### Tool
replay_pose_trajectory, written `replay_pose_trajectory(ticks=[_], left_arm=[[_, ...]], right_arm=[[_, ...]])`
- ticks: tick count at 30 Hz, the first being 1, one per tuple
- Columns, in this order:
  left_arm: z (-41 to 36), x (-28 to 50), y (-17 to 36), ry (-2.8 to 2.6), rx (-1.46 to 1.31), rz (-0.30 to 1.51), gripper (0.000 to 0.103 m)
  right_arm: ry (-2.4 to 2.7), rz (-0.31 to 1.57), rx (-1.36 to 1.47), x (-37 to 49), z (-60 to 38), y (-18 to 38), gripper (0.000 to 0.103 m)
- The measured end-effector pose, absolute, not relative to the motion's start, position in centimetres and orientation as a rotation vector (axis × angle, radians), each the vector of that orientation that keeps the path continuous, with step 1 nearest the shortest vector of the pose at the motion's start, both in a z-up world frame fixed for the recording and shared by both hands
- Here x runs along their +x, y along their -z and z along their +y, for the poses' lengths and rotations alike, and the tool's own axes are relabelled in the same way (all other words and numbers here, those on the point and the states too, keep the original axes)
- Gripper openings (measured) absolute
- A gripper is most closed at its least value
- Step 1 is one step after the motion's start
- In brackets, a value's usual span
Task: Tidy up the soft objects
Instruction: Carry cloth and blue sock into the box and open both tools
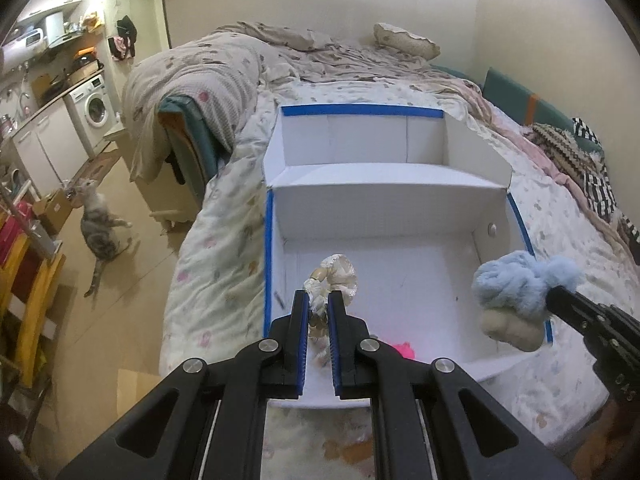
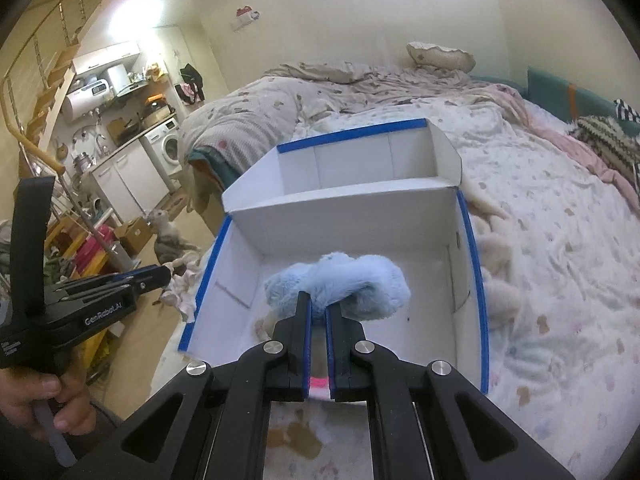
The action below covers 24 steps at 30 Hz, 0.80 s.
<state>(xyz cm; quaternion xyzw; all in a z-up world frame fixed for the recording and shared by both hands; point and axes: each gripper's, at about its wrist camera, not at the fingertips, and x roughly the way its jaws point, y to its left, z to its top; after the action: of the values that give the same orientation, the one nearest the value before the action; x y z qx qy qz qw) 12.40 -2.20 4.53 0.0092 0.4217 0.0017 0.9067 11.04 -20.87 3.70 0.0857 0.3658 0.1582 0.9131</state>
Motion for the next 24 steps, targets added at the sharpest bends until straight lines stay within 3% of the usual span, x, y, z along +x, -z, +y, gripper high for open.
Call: replay_pose_trajectory(ticks=[11, 24], left_arm=[[-5.2, 18.4, -0.2, 0.020, 0.058, 0.905, 0.009], [-6.5, 20.2, 5.8, 0.063, 0.072, 0.996, 0.009]], right_arm=[[-0.281, 0.831, 0.192, 17.2, -21.6, 0.0, 0.008], [-0.266, 1.040, 0.226, 19.0, -21.3, 6.6, 0.008]])
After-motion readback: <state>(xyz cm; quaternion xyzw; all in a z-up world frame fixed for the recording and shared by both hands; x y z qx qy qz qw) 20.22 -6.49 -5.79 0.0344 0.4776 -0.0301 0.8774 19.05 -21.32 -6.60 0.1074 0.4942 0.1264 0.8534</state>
